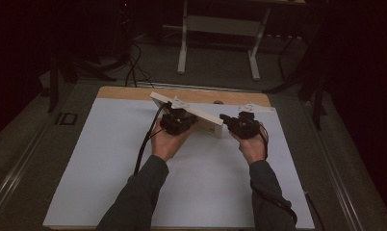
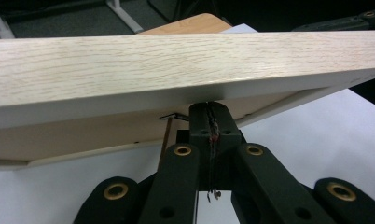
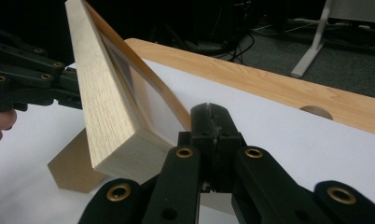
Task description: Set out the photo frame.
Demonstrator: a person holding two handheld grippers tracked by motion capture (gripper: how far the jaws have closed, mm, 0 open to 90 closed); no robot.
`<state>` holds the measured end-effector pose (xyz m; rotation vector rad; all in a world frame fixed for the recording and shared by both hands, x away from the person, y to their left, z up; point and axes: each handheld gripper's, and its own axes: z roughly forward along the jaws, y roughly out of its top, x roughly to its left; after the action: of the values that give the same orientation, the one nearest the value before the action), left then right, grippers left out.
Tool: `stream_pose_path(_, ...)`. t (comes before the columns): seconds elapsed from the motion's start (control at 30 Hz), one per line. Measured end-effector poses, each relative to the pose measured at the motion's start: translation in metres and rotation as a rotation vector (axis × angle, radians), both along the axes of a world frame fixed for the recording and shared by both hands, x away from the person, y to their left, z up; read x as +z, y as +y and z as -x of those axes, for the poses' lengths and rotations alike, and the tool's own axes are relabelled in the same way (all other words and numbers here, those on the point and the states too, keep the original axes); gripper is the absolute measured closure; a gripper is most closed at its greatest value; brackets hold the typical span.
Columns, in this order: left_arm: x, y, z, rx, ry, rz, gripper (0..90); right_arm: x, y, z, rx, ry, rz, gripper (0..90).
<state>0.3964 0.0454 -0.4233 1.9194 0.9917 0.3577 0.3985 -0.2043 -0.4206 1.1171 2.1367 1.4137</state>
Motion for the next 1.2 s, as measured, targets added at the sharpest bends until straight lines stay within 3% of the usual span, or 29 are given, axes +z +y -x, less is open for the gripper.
stream_pose_path(1.2, 0.001, -0.011, 0.007, -0.029, -0.02, -0.036, 90.0, -0.008, 0.003, 0.012, 0.068, -0.001, 0.021, 89.8)
